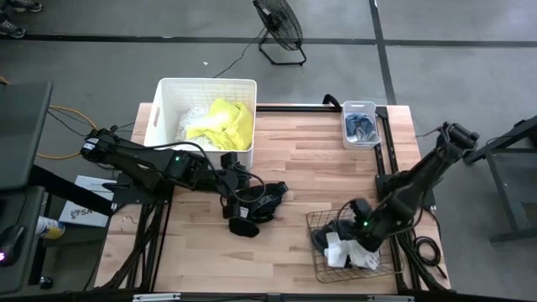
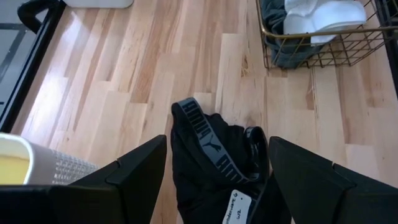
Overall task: Pick & Place Cloths
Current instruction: Put the white underwear into the wire basket, then put the black underwear into the wire basket
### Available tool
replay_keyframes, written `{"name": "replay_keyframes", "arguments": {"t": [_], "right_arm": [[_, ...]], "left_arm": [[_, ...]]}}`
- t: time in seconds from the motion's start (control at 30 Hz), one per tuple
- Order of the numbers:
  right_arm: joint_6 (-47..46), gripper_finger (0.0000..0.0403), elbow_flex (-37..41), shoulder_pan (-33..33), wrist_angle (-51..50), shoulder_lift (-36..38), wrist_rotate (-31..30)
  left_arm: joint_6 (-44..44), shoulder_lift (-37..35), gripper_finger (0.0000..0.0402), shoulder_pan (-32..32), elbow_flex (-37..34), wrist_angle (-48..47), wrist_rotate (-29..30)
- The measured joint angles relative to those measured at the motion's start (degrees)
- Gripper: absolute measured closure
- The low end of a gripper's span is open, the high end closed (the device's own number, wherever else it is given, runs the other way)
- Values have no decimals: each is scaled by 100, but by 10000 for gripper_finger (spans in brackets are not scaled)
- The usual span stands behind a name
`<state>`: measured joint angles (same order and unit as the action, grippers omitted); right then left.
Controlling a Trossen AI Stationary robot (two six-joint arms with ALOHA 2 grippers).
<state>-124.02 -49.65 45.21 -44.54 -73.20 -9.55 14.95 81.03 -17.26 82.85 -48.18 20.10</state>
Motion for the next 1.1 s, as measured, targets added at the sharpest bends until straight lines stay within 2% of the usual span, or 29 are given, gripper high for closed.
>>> {"name": "replay_keyframes", "arguments": {"t": [0.2,0.33,0.63,0.9,1.1], "right_arm": [[242,152,-2,4,-24,572,-615],[486,152,-5,2,-37,886,-1229],[1283,152,-7,0,-35,1244,-2290],[1931,152,-11,0,-72,1306,-2843],[2261,152,-11,-2,-169,1306,-2892]], "left_arm": [[63,0,126,0,0,-135,0],[239,25,126,0,0,-158,2],[659,257,126,0,-4,-327,-9],[791,623,126,0,2,-452,-12],[595,1049,126,0,-9,-476,-20]]}}
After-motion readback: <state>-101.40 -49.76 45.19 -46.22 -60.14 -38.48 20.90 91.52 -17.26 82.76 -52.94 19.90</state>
